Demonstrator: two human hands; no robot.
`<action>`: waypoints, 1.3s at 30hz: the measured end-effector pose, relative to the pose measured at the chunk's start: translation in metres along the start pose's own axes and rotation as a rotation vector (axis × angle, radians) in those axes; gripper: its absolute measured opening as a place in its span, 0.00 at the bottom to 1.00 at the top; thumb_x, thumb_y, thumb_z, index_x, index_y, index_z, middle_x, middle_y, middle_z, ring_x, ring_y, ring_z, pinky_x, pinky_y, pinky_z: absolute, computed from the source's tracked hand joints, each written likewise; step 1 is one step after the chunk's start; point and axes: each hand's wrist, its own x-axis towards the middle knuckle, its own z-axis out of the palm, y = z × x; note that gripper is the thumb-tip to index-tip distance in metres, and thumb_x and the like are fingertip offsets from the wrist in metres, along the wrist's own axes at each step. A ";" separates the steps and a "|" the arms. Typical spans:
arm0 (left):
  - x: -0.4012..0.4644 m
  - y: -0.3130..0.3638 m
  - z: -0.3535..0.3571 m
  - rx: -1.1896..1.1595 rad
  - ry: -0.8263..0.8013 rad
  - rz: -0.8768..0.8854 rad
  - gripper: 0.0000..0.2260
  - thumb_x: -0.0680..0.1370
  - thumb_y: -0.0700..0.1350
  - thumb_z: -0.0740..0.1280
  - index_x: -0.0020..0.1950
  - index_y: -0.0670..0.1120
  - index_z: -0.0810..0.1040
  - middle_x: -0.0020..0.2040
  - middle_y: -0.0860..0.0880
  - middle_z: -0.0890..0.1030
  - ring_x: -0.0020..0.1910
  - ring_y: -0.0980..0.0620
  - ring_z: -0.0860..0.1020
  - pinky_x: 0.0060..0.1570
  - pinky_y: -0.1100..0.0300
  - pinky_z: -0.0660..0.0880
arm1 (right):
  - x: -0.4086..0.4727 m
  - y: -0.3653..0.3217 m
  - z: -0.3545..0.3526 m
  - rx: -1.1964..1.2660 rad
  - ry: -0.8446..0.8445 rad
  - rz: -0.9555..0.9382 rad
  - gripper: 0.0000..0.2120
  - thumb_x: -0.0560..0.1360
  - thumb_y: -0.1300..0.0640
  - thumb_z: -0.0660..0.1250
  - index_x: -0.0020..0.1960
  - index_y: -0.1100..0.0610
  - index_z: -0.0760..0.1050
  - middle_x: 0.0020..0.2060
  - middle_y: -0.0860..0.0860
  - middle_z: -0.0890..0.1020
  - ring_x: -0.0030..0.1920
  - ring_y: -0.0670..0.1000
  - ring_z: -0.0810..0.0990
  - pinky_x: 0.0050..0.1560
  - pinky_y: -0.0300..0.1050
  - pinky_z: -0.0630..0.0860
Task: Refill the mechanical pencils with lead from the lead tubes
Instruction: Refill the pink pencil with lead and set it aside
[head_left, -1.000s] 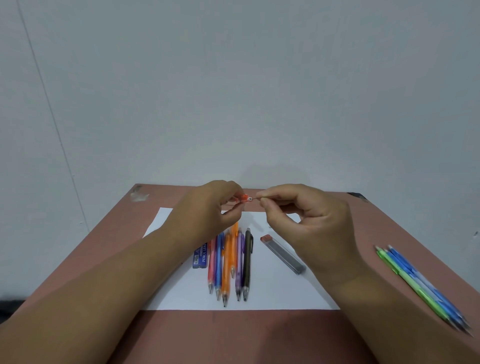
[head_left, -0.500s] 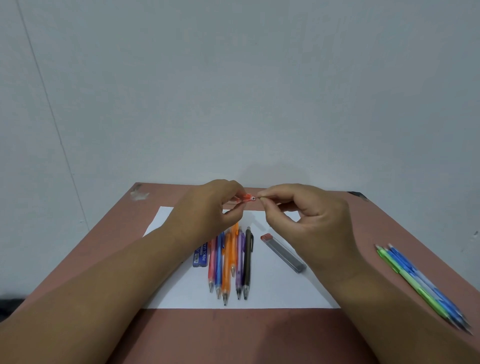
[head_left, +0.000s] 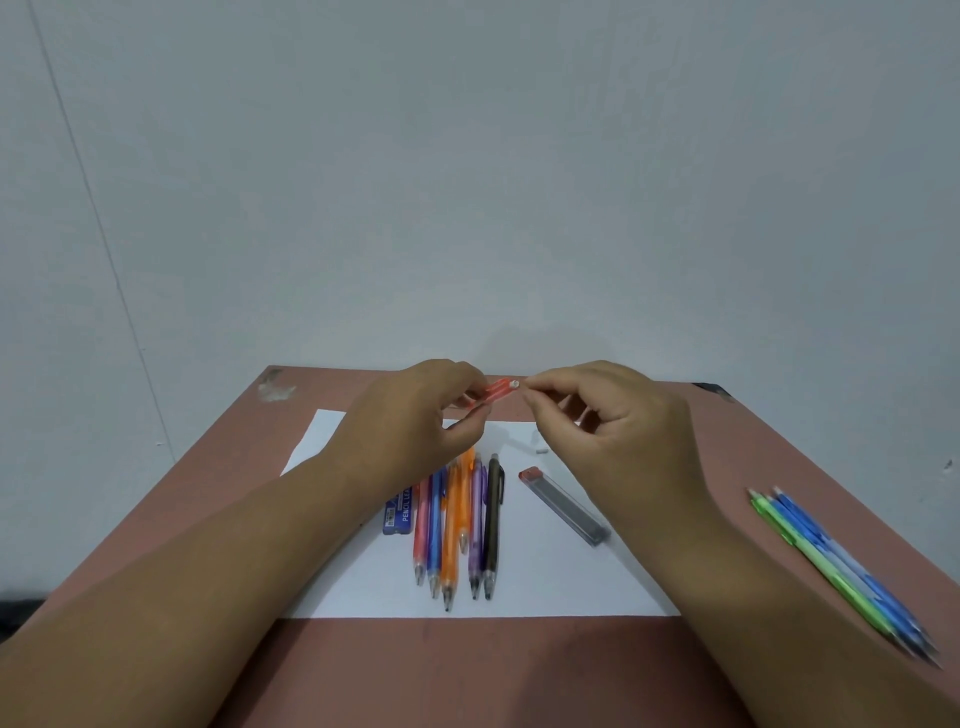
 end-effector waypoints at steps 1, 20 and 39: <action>0.000 0.000 0.000 -0.005 0.002 -0.002 0.09 0.79 0.49 0.71 0.58 0.50 0.82 0.50 0.55 0.83 0.47 0.56 0.80 0.48 0.55 0.81 | 0.000 0.001 0.000 -0.012 0.004 0.003 0.04 0.76 0.61 0.75 0.49 0.55 0.86 0.39 0.43 0.83 0.37 0.41 0.78 0.40 0.29 0.74; 0.002 0.001 -0.006 -0.104 0.054 -0.111 0.11 0.82 0.48 0.66 0.62 0.47 0.82 0.45 0.56 0.81 0.43 0.59 0.79 0.45 0.66 0.77 | -0.006 0.039 0.016 -0.277 -0.566 0.597 0.11 0.79 0.54 0.66 0.43 0.51 0.84 0.39 0.45 0.84 0.38 0.47 0.82 0.42 0.47 0.82; 0.001 -0.002 -0.007 -0.118 0.050 -0.135 0.06 0.79 0.49 0.71 0.55 0.51 0.81 0.47 0.56 0.80 0.46 0.57 0.79 0.49 0.56 0.81 | -0.006 0.040 0.019 -0.277 -0.534 0.587 0.05 0.77 0.51 0.67 0.44 0.48 0.81 0.41 0.41 0.81 0.42 0.45 0.79 0.45 0.44 0.80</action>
